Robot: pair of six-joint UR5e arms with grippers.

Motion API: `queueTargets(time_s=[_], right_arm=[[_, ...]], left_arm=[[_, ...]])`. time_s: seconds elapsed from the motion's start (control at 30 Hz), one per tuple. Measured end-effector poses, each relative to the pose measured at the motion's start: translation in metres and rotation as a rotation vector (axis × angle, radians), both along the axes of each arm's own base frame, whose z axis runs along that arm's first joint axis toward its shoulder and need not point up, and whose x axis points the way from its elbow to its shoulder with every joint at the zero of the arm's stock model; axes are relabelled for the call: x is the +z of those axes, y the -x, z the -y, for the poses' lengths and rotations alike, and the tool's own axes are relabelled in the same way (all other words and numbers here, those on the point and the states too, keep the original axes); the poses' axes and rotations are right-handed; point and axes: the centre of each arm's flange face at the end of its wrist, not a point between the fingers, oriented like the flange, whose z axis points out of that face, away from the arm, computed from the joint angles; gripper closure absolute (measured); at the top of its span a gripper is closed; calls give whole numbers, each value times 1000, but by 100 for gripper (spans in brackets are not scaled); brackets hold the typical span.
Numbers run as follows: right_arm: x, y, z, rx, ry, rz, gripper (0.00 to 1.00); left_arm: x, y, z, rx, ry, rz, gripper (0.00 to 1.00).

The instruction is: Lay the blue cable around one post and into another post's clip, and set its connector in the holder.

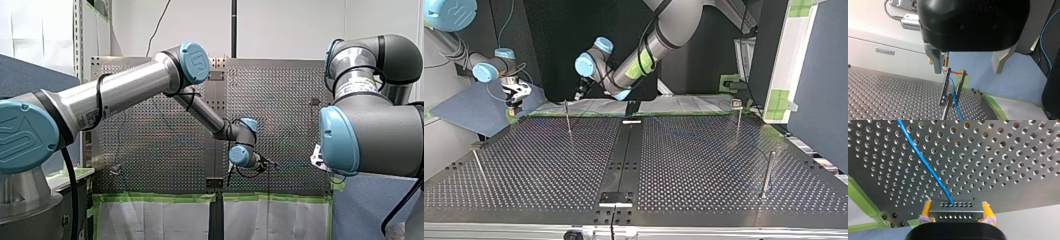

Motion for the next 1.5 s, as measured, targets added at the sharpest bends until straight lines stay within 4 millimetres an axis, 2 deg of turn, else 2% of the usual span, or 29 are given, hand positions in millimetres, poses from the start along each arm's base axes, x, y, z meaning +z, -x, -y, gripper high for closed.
queueTargets(time_s=[1.0, 1.23, 1.37, 1.5], right_arm=[[-3, -3, -1, 7, -1, 13, 100], [-4, -4, -1, 8, -3, 13, 100], [-5, -3, -1, 6, -4, 14, 100], [-5, -1, -1, 4, -4, 15, 100]], left_arm=[[0, 2, 1, 36, 39, -19, 0], [-1, -1, -7, 73, 23, -25, 0], [8, -1, -15, 107, 15, -9, 0], [26, -3, -23, 132, 40, 18, 0]])
